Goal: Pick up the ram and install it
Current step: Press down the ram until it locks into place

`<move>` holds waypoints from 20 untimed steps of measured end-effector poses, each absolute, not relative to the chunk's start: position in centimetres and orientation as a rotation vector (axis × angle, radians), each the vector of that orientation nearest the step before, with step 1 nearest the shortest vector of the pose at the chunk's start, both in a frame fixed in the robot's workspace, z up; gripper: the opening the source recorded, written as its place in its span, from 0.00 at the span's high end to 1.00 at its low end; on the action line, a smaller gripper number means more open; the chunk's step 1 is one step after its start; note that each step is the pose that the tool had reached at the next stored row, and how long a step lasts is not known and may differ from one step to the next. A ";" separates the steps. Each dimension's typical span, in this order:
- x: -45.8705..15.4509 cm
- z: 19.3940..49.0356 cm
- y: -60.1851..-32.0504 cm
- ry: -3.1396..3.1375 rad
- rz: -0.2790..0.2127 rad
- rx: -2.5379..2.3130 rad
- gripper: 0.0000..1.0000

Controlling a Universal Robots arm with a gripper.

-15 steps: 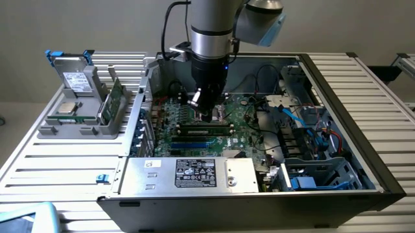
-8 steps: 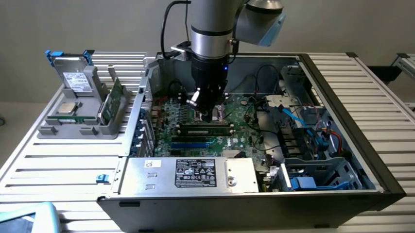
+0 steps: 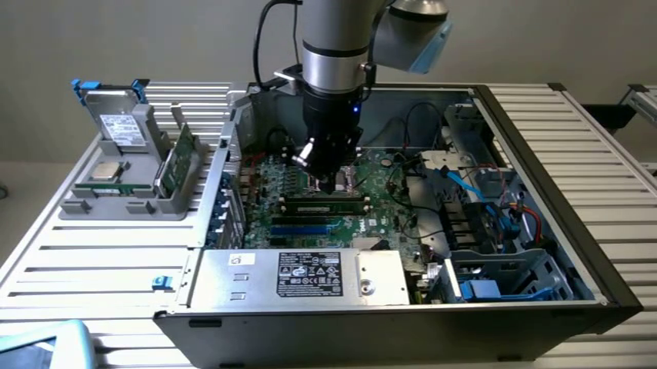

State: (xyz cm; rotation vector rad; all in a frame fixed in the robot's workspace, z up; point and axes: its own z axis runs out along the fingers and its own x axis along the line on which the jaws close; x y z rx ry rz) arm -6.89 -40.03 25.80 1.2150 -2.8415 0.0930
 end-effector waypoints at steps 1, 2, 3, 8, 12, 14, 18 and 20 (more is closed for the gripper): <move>-6.9 25.8 -40.0 -2.850 0.093 1.194 0.89; -6.9 25.8 -40.0 -2.859 0.092 1.172 0.89; -6.9 25.8 -40.0 -2.869 0.092 1.147 0.89; -6.9 25.8 -40.0 -2.912 0.089 1.027 0.89; -6.9 25.8 -40.0 -2.944 0.086 0.928 0.89; -6.9 25.8 -40.0 -2.958 0.085 0.879 0.89; -6.9 25.8 -40.0 -2.984 0.083 0.785 0.89; -6.9 25.8 -40.0 -2.997 0.083 0.741 0.89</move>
